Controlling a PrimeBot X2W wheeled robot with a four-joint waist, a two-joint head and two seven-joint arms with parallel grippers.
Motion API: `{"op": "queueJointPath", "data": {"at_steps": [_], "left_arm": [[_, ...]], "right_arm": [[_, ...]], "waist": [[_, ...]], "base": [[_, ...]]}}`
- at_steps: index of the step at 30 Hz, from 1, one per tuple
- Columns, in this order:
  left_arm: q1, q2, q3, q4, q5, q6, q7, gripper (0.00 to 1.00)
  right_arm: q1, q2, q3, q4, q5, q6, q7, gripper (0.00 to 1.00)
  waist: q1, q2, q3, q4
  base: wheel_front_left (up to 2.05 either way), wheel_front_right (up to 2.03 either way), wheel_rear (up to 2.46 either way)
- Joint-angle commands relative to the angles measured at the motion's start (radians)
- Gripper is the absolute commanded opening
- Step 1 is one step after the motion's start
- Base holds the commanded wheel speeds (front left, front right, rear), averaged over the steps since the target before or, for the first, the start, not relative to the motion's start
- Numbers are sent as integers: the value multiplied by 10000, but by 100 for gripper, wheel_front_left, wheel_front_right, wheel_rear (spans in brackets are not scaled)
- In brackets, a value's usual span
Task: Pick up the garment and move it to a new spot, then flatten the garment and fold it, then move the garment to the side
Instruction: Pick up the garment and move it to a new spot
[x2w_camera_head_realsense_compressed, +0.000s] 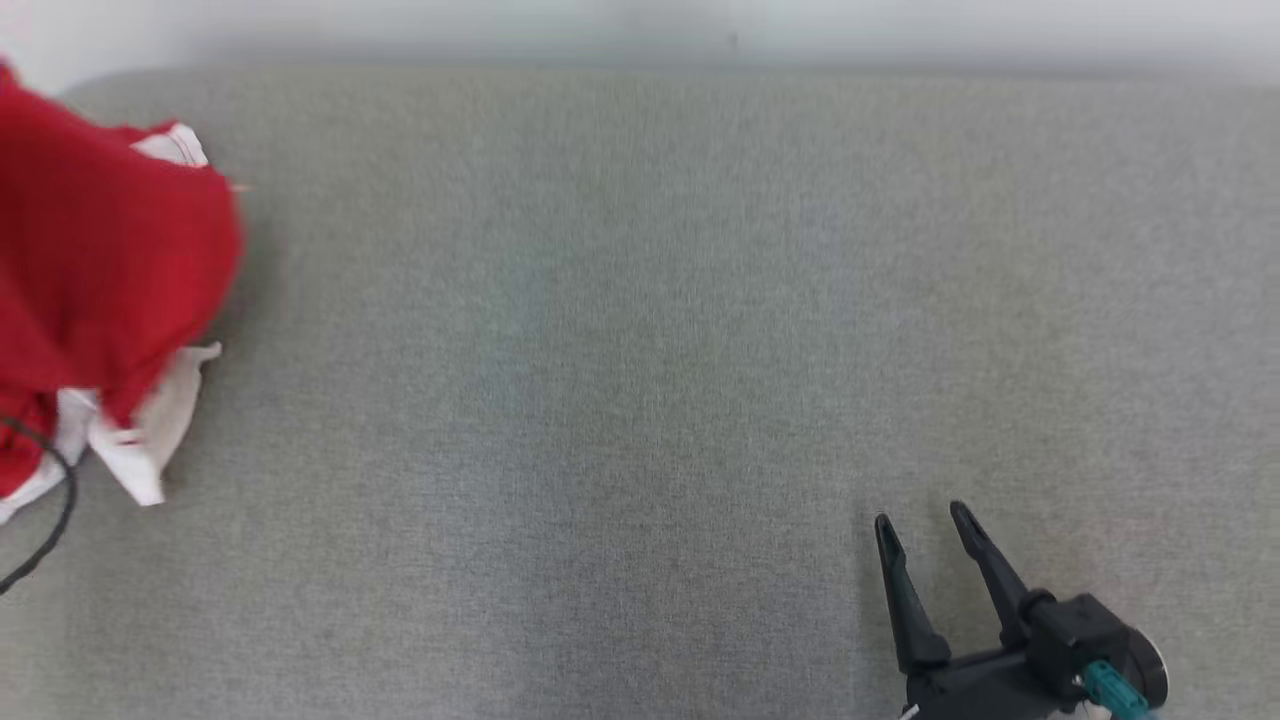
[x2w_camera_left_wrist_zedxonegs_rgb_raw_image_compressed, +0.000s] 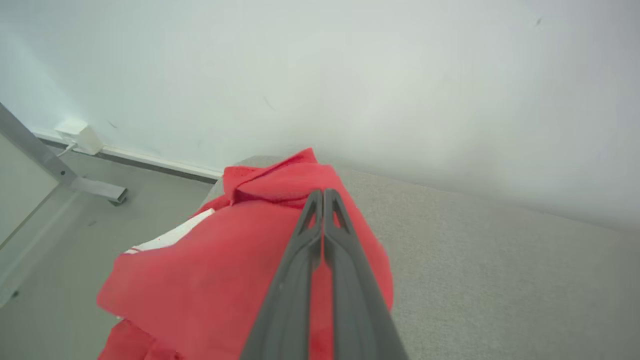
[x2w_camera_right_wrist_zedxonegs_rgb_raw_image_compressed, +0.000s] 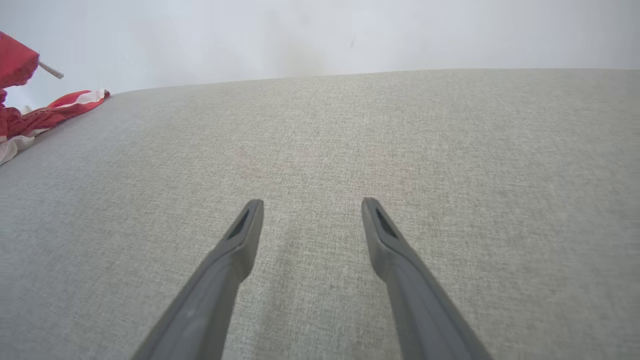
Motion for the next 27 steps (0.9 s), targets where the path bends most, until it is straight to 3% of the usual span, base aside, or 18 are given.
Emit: {"op": "queueJointPath", "data": {"at_steps": [1,13,20,27], "left_arm": [[-155,-87,-76,-45,-43,-71,-66,0],[-1648,-2249,-1922,193,-752,-798,-537,0],[-1689,-3245,-2855,441,-1393,-890,-1009,0],[-1144,-3882,-3950,583,-2198,-873,-1418,0]], "right_arm": [[155,-11,-9,58,62,-22,-68,100],[855,-13,-105,372,360,-22,-175,100],[1068,-13,-136,229,226,-22,-26,100],[1232,-13,-49,44,275,-22,77,100]], "waist": [[2,0,-1026,-4],[2,0,-2679,-995],[2,0,-2903,-1860],[2,0,-2862,-2461]], "base": [[0,0,0],[0,0,0],[0,0,0],[0,0,0]]}}
